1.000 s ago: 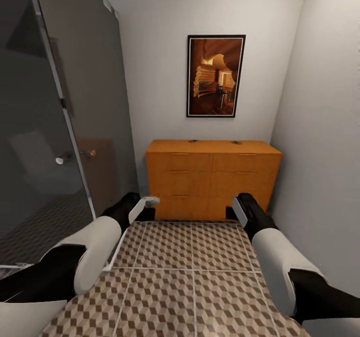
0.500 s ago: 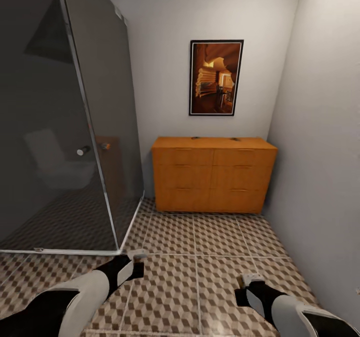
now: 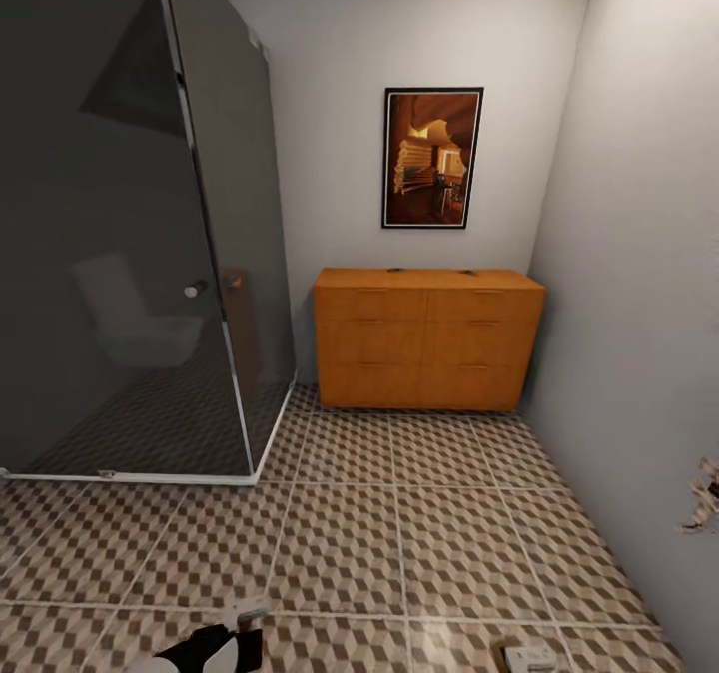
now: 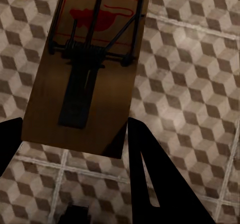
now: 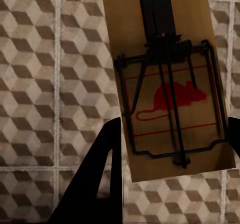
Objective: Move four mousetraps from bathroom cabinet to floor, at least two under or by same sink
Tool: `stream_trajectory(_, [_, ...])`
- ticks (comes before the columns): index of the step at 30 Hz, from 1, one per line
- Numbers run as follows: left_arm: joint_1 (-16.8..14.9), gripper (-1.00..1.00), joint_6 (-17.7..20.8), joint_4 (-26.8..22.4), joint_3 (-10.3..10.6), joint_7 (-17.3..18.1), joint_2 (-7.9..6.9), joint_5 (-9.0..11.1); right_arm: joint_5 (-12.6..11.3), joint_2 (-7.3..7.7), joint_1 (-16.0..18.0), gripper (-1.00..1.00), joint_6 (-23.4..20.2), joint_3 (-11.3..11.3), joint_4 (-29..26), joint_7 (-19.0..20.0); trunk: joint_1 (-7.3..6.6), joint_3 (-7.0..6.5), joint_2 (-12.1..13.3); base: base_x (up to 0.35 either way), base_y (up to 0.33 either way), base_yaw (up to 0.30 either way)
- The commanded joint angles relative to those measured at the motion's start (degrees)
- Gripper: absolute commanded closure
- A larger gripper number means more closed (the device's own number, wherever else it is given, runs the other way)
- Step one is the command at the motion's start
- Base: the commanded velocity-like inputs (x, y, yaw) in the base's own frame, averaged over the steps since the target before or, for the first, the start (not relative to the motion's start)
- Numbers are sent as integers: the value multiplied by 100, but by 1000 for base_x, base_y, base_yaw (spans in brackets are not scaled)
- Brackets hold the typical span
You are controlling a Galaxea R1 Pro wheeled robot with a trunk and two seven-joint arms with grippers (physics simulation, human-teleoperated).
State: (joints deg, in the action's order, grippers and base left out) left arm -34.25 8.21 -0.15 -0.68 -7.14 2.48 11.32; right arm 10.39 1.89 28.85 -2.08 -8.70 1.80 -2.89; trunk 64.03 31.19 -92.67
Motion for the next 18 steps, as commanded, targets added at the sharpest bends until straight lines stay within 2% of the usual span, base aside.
stream_trajectory(1, [6, 100, -19, -3, -3, -14, -1, 19, 44, -2, -3, 100, 19, -44, 11, -9, -3, 5, -3, -196, 67, 7])
stream_trajectory(4, [31, 100, -137, -3, -3, -19, -8, 29, 44, -19, -79, 100, 59, -44, 12, 3, -3, 5, -3, -90, 31, 120])
stream_trajectory(6, [193, 100, -190, -1, -7, -23, -14, 94, 43, 14, -122, 100, 48, -44, 13, -6, -3, 5, -3, -17, 6, 263])
stream_trajectory(7, [318, 100, -217, -2, -10, -20, -59, 212, 42, 19, -131, 100, 55, -44, 13, -9, -3, 5, -3, -7, 2, 285])
stream_trajectory(8, [350, 100, -232, -2, -11, -19, -83, 275, 42, 20, -139, 100, 63, -44, 13, -11, -3, 5, -3, -6, 2, 288])
stream_trajectory(12, [510, 100, -376, -2, -11, -14, -223, 743, 42, 18, -206, 100, 85, -44, 13, -20, -3, 5, -3, -2, 1, 295])
stream_trajectory(13, [583, 100, -454, -3, -10, -11, -267, 964, 42, 23, -227, 100, 88, -44, 13, -19, -3, 5, -3, -1, 0, 298])
stream_trajectory(18, [733, 100, -604, -3, -3, -7, -306, 1215, 42, 28, -246, 100, 90, -44, 13, -27, -3, 5, -3, 0, 0, 299])
